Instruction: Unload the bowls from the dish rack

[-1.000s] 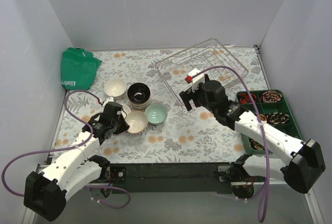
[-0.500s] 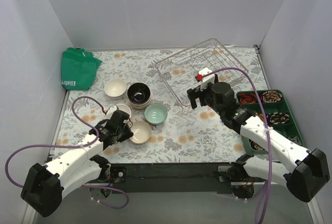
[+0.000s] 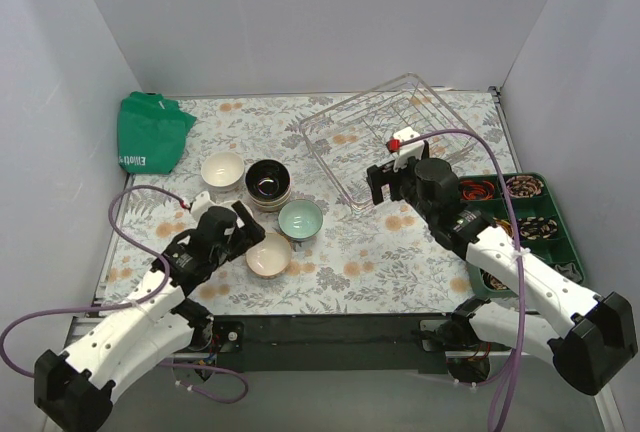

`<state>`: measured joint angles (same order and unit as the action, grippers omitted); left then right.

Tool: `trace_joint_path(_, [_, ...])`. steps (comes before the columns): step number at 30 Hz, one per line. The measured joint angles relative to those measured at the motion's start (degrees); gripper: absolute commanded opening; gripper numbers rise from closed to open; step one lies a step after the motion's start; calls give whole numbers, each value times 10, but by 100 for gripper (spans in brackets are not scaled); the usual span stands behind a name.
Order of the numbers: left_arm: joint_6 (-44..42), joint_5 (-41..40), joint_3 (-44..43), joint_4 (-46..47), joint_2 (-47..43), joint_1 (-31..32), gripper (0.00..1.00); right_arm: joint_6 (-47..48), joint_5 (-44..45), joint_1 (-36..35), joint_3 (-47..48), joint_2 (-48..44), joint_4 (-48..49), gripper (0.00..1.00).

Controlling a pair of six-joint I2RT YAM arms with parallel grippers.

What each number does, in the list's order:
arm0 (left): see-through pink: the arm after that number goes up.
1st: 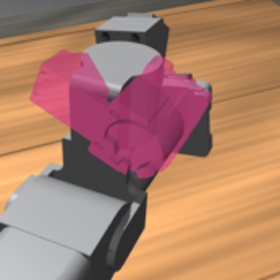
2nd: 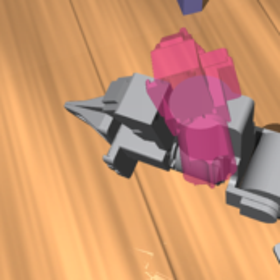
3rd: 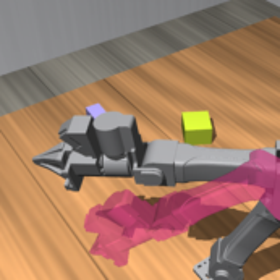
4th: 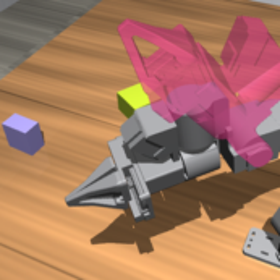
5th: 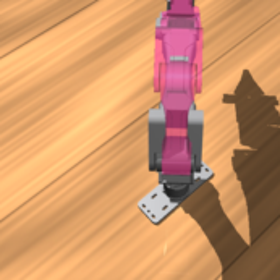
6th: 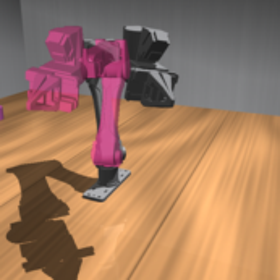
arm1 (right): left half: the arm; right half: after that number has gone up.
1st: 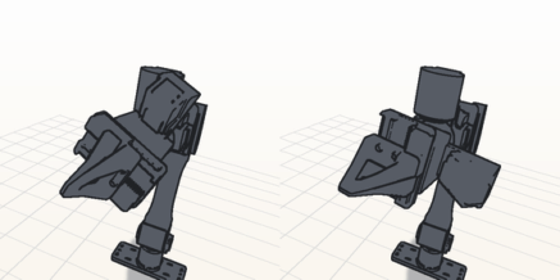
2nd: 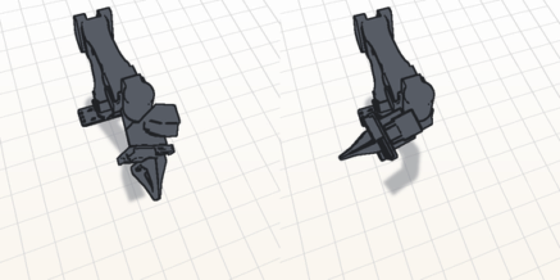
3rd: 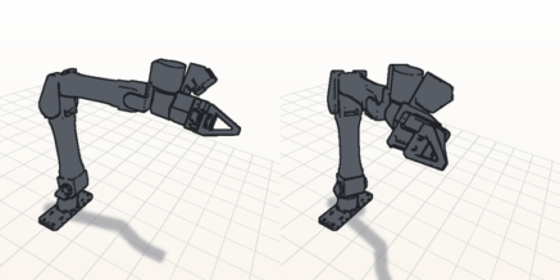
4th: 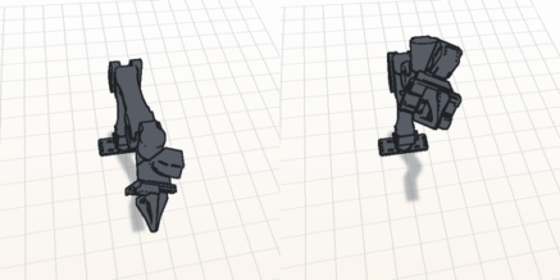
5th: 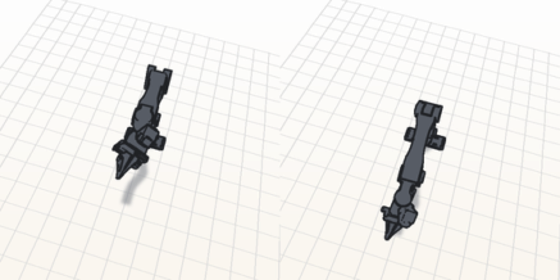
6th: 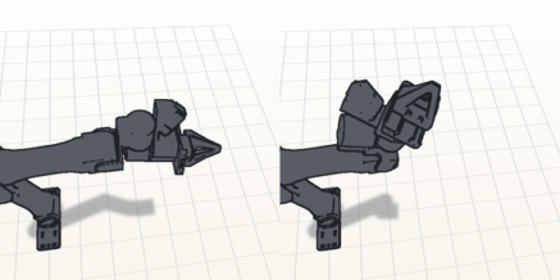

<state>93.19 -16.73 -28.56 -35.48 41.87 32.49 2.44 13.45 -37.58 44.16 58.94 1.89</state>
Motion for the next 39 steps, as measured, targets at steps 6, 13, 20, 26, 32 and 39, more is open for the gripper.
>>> trace_joint_path(6, [-69, -67, -127, 1, -10, 0, 98, -28, 17, 33, 1, 0, -6, 99])
trace_joint_path(13, [-157, -141, -228, 8, -15, 0, 98, -118, 44, 147, 28, -18, -76, 98])
trace_joint_path(20, [-229, -202, -254, -19, -129, 0, 98, -153, 116, 177, 29, -162, -144, 98])
trace_joint_path(26, [-262, -232, -269, -36, -250, 0, 98, -127, 146, 177, 6, -329, -148, 98])
trace_joint_path(32, [-274, -233, -269, -53, -332, 0, 98, -81, 160, 177, -49, -435, -148, 98])
trace_joint_path(39, [-269, -232, -260, -72, -395, 0, 98, -52, 160, 177, -120, -537, -155, 99])
